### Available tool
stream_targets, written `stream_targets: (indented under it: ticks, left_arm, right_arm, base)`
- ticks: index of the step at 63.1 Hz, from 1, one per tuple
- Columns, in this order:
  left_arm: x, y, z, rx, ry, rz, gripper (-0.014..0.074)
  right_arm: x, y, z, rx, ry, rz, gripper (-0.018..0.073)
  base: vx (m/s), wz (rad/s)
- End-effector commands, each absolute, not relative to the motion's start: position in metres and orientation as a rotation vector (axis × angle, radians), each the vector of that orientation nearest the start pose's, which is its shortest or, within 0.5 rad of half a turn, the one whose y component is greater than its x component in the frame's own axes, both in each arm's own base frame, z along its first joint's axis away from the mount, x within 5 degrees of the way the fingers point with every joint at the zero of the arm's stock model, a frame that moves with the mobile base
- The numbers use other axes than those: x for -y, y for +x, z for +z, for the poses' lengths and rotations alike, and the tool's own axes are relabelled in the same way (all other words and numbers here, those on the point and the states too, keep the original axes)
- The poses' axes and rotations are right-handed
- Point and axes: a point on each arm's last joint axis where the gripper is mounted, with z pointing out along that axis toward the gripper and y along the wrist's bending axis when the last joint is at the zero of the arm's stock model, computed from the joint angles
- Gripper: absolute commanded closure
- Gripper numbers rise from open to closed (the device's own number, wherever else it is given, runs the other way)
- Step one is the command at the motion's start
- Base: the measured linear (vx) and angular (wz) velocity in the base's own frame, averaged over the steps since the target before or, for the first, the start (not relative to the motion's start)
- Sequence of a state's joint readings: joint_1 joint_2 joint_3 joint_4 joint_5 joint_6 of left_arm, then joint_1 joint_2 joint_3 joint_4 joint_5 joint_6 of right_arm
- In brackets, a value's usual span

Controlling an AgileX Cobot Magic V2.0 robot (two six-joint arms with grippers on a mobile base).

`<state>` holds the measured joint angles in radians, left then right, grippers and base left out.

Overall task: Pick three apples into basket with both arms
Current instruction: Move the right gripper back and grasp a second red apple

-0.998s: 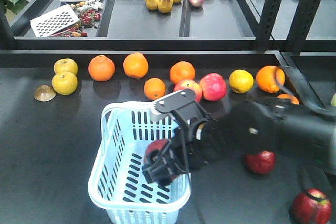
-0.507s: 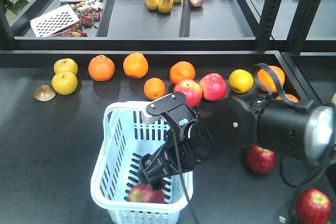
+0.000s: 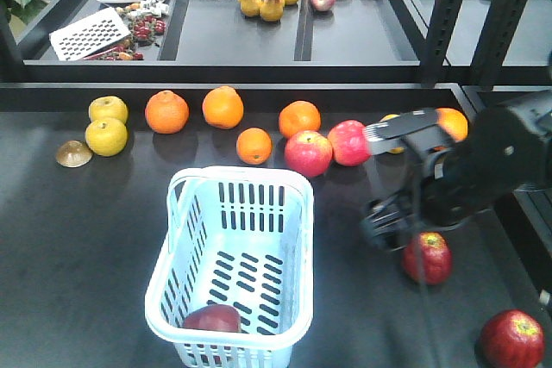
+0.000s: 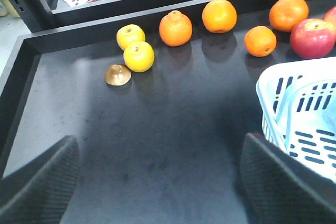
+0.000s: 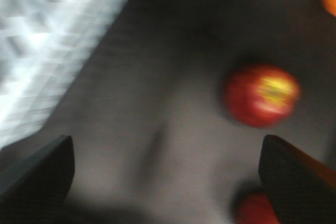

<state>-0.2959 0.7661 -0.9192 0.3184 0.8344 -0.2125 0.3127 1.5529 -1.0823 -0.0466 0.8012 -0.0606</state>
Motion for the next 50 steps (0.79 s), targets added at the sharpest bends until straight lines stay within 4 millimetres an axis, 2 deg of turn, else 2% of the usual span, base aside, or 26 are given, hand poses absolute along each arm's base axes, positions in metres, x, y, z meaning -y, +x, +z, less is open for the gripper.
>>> stream_targets:
  ticks: [1, 9, 16, 27, 50]
  left_arm:
    - [0.021, 0.138, 0.392, -2.032, 0.178, 0.058, 0.0011]
    - [0.021, 0.138, 0.392, -2.032, 0.178, 0.058, 0.0011]
    - [0.021, 0.138, 0.392, -2.032, 0.178, 0.058, 0.0011]
    - [0.021, 0.138, 0.392, -2.032, 0.178, 0.058, 0.0011]
    - [0.021, 0.138, 0.392, -2.032, 0.178, 0.058, 0.0011]
  right_arm:
    - [-0.064, 0.314, 0.254, -2.641, -0.433, -0.045, -0.0109]
    - [-0.042, 0.332, 0.229, -2.684, -0.369, -0.073, -0.0106]
    - [-0.035, 0.344, 0.209, -2.685, -0.347, -0.078, -0.0101]
    - [-0.029, 0.36, 0.18, -2.683, -0.352, -0.09, -0.0097]
    - [-0.031, 0.376, 0.13, -2.691, -0.367, -0.075, -0.0093]
  base:
    - [0.0, 0.0]
    - [0.0, 0.0]
    - [0.0, 0.0]
    - [0.0, 0.0]
    - [0.0, 0.0]
